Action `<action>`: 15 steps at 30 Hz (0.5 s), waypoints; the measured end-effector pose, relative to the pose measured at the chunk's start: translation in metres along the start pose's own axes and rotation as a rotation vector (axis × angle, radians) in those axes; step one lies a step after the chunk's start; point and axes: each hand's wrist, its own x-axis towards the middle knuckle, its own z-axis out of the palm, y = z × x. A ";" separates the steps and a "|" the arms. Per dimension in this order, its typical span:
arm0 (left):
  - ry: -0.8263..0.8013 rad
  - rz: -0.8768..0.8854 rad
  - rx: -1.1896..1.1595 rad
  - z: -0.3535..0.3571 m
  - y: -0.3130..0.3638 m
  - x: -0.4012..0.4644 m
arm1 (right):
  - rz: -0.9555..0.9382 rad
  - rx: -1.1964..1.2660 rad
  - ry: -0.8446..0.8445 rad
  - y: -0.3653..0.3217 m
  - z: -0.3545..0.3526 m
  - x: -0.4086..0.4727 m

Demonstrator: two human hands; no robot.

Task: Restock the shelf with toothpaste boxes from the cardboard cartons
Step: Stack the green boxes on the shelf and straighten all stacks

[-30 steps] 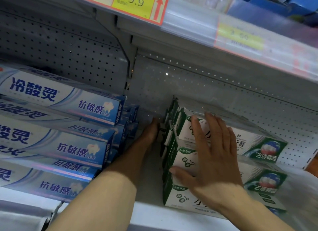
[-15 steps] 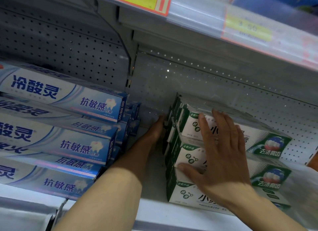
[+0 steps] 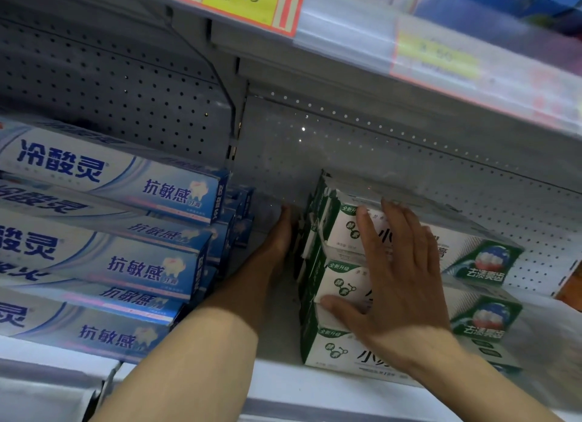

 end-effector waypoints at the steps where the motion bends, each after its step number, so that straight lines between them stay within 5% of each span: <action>1: 0.017 -0.002 0.005 0.000 0.001 -0.003 | -0.003 0.006 -0.006 0.001 -0.001 0.000; 15: -0.126 -0.009 0.187 0.005 0.008 -0.050 | -0.032 0.045 -0.101 -0.004 -0.004 -0.036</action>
